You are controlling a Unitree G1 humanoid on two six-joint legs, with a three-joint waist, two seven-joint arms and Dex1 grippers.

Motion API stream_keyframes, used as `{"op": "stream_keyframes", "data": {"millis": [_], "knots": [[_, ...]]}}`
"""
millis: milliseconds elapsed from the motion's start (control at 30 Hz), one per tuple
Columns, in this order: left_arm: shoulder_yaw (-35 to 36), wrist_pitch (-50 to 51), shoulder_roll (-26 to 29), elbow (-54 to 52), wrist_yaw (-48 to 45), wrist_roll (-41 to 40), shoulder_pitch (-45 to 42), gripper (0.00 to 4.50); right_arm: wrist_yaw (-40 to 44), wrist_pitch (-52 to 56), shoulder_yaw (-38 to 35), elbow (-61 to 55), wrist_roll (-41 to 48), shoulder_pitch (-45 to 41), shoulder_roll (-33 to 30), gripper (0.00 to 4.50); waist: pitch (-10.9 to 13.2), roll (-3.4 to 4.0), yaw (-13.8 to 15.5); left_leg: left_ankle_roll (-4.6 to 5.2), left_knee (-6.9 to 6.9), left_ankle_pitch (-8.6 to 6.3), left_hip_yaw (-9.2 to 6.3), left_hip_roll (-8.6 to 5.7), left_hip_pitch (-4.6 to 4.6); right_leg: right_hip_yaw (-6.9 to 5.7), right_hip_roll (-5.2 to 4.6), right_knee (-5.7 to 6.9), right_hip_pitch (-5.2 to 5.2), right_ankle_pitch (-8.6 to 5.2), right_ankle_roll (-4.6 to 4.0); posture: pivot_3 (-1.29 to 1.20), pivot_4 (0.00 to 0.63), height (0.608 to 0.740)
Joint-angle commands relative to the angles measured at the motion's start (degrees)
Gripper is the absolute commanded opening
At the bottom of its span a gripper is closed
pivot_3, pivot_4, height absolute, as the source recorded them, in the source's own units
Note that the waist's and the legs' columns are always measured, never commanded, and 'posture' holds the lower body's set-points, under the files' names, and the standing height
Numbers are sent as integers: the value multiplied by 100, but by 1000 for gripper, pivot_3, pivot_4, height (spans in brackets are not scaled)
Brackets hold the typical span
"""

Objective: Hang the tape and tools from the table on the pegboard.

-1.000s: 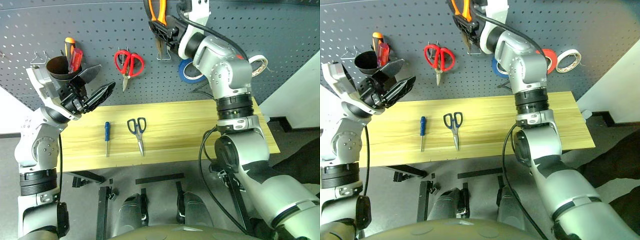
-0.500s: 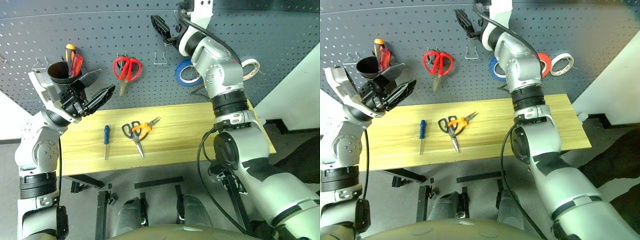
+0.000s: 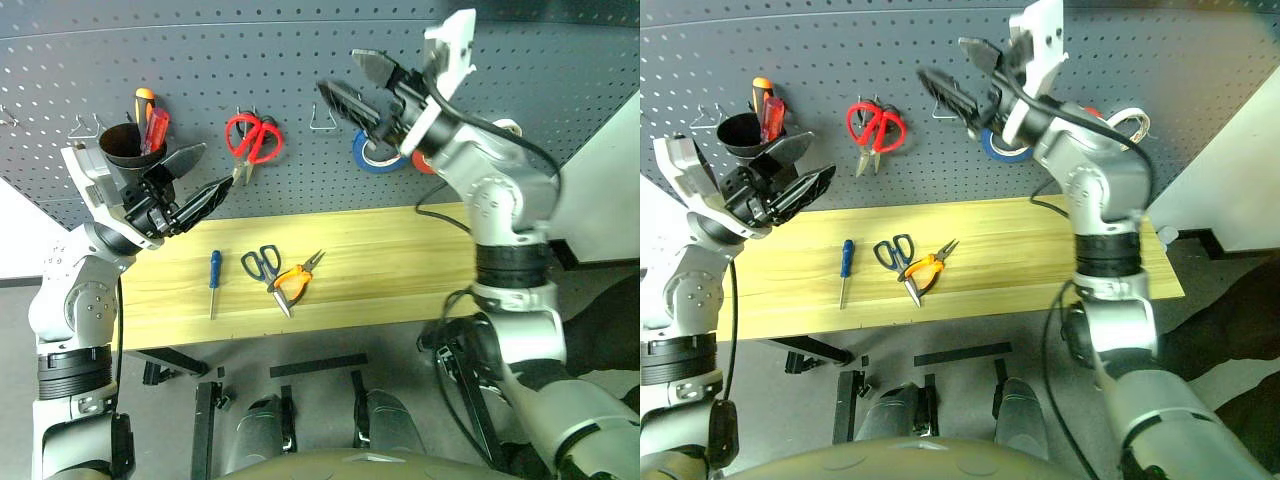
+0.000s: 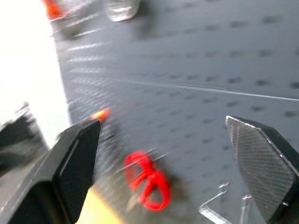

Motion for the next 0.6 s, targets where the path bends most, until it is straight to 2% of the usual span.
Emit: {"op": "stream_keyframes", "data": {"millis": [33,133,233,367,600], "knots": [[-65,81,225,-92,-264,85,159,3839,878,55,397,-410,23,158,-572,4483,-2,3,-19,0,0,0,1,0,3,0,0,0,2,0,0,23,103,740],[-192,160,391,-83,-446,211,333,3839,1462,-431,1041,-255,-601,332,-1125,4483,-2,4,-32,1,-3,-1,9,1,25,6,1,1,16,0,0,21,107,740],[-284,242,567,-92,-587,317,506,3839,1791,-1116,1559,106,-1247,364,-1351,4483,-2,3,-33,1,-2,-1,13,3,31,9,1,3,18,-1,0,18,111,740],[-422,357,803,-75,-796,495,786,3839,2045,-1946,2016,695,-1880,291,-1304,4483,-2,4,-23,1,-1,-1,14,2,31,11,-1,2,18,-1,0,15,120,740],[-536,168,836,-27,-787,931,1105,3839,2330,-2866,2450,1715,-2557,34,-935,4483,0,5,-11,0,0,-1,13,3,32,10,-1,1,21,-1,-1,34,147,740]]}}
